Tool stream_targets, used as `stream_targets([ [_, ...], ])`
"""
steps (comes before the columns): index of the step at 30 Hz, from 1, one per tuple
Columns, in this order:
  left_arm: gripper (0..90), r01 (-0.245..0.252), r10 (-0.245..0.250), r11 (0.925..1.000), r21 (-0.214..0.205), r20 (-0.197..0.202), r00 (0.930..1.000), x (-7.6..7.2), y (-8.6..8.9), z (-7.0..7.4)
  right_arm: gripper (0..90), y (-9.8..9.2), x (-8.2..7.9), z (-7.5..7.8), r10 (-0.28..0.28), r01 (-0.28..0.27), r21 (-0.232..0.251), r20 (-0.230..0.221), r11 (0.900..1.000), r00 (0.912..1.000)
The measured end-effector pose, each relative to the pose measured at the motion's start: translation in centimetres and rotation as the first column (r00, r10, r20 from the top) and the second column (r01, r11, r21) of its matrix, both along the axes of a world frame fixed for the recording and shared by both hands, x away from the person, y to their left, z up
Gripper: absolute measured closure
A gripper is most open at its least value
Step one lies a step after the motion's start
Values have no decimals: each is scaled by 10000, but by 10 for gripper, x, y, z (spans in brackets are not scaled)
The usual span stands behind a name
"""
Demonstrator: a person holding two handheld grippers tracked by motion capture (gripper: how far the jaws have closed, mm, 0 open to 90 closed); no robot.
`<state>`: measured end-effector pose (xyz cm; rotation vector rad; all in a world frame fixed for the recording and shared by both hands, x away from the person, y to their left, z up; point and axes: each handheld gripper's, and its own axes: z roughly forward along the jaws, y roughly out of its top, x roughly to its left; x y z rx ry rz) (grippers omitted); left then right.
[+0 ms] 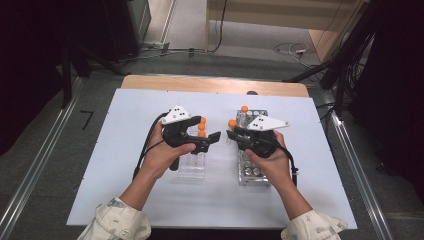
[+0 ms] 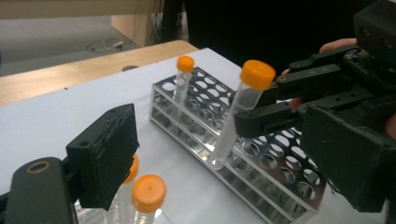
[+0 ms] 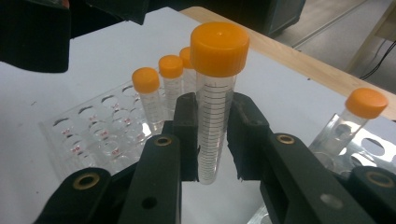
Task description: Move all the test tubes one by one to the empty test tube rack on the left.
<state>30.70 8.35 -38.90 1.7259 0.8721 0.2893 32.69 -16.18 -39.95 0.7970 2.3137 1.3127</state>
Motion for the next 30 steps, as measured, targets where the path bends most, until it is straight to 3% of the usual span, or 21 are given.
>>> stream_targets([
  [11,160,342,-341,9994,-45,190,9992,-4,-11,-3,720,11,-7,-7,426,-430,-113,-272,9990,9987],
  [15,252,215,-229,9995,248,570,9981,-6,-15,-5,720,14,-10,-8,609,-615,-165,-335,9980,9976],
  [21,392,89,-129,9987,508,788,9968,-7,-17,-9,719,19,-13,-10,807,-814,-159,-386,9966,9960],
  [30,541,335,-376,9981,516,795,9961,-6,-19,-13,720,22,-14,-11,921,-929,-171,-428,9955,9948],
])
